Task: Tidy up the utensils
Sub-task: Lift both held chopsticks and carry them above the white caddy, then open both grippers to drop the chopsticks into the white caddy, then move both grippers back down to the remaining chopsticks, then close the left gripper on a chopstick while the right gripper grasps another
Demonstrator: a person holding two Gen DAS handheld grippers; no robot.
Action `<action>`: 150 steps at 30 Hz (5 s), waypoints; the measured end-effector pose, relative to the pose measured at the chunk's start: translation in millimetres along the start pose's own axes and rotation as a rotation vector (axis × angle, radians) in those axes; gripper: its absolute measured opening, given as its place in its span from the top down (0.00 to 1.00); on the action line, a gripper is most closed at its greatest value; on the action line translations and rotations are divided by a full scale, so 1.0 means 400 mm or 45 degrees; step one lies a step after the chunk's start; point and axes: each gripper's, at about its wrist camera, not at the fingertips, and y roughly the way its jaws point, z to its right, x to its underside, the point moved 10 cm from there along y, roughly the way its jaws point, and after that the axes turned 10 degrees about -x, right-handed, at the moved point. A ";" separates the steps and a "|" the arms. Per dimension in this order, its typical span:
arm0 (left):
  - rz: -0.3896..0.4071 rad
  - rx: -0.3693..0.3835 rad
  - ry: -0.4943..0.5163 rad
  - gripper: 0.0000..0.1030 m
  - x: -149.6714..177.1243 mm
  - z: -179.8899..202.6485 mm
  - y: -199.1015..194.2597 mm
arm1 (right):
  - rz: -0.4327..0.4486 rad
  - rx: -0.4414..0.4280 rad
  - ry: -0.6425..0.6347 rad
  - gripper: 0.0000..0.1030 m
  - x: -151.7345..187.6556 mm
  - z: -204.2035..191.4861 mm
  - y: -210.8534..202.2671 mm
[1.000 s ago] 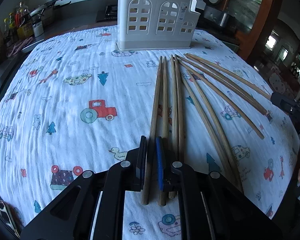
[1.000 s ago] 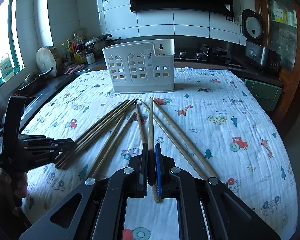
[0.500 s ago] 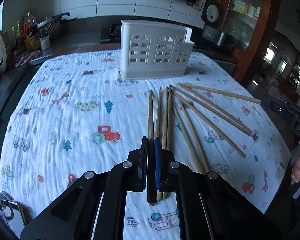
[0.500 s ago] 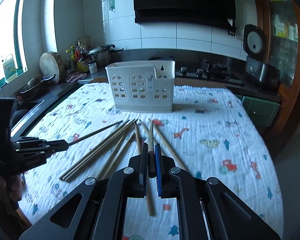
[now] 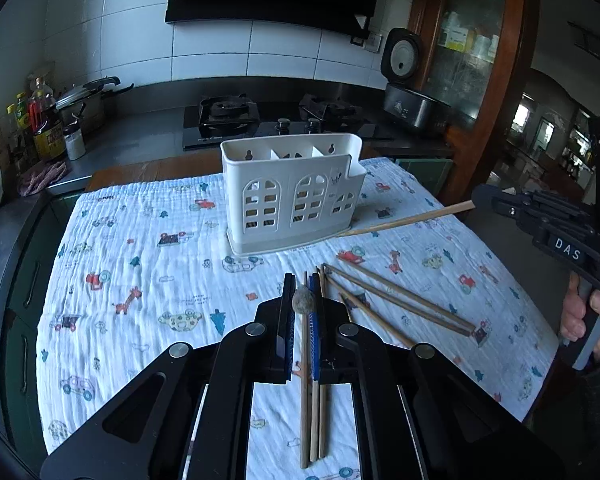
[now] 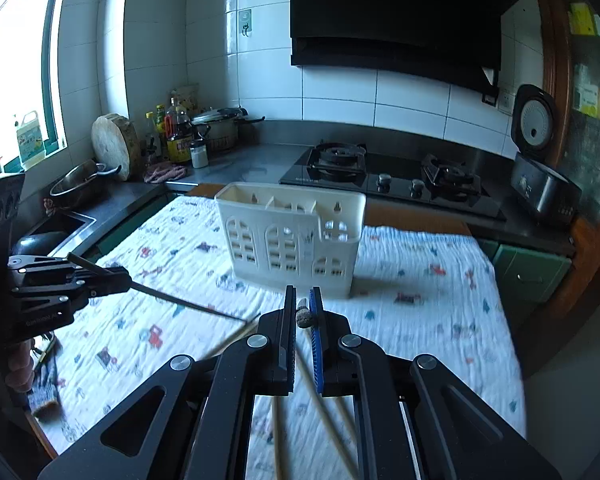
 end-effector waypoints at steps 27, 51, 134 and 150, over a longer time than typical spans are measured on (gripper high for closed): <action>0.187 -0.099 -0.046 0.95 -0.438 -0.066 -0.022 | -0.181 0.052 -0.067 0.93 -0.313 0.109 0.038; 0.205 -0.073 -0.226 0.95 -0.509 -0.156 0.069 | -0.311 0.063 -0.044 0.93 -0.273 0.163 0.162; -0.291 0.034 -0.133 0.92 0.375 0.003 0.136 | -0.346 -0.005 0.073 0.86 0.472 -0.026 0.126; -0.287 -0.008 -0.154 0.95 0.381 0.013 0.134 | -0.349 0.004 0.040 0.89 0.469 -0.029 0.135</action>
